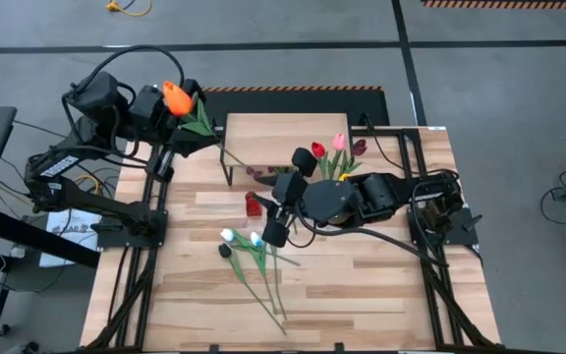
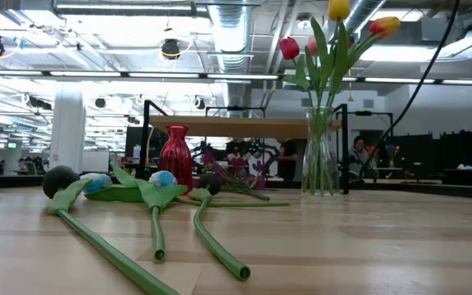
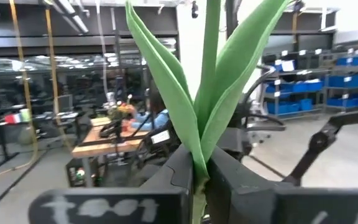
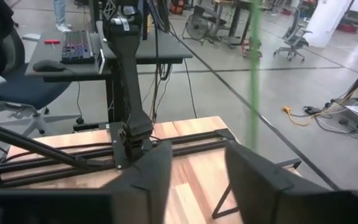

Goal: Pick and place flowers into a vace then onto a shelf
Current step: Put the orange tulip into the transparent vase

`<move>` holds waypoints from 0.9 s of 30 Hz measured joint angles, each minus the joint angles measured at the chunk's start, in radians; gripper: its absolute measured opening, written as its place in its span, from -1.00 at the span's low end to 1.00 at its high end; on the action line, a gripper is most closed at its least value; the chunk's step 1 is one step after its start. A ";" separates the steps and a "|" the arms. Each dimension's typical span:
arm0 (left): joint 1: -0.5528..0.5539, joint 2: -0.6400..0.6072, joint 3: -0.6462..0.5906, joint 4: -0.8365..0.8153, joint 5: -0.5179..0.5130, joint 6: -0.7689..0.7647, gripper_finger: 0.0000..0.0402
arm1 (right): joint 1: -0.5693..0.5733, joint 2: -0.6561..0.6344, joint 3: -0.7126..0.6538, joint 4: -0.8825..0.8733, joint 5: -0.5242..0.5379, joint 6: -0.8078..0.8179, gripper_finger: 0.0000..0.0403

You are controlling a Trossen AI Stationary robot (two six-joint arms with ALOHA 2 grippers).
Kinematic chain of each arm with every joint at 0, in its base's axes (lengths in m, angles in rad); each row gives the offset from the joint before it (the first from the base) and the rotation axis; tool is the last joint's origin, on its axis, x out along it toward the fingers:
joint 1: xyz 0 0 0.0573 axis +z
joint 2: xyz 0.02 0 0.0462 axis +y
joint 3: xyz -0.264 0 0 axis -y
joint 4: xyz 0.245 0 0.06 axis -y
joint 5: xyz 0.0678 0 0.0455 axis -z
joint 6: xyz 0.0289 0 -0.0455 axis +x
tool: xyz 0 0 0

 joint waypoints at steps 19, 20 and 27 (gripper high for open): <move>0.078 0.116 0.001 -0.063 0.014 0.003 -1.00 | 0.082 -0.317 0.000 -0.337 0.024 0.086 -0.01; 0.066 0.136 0.001 -0.053 -0.005 0.001 -1.00 | 0.081 -0.337 0.000 -0.352 0.024 0.087 -0.02; -0.070 0.243 0.000 0.143 -0.179 0.085 -1.00 | 0.081 -0.454 0.000 -0.400 0.027 0.079 -0.05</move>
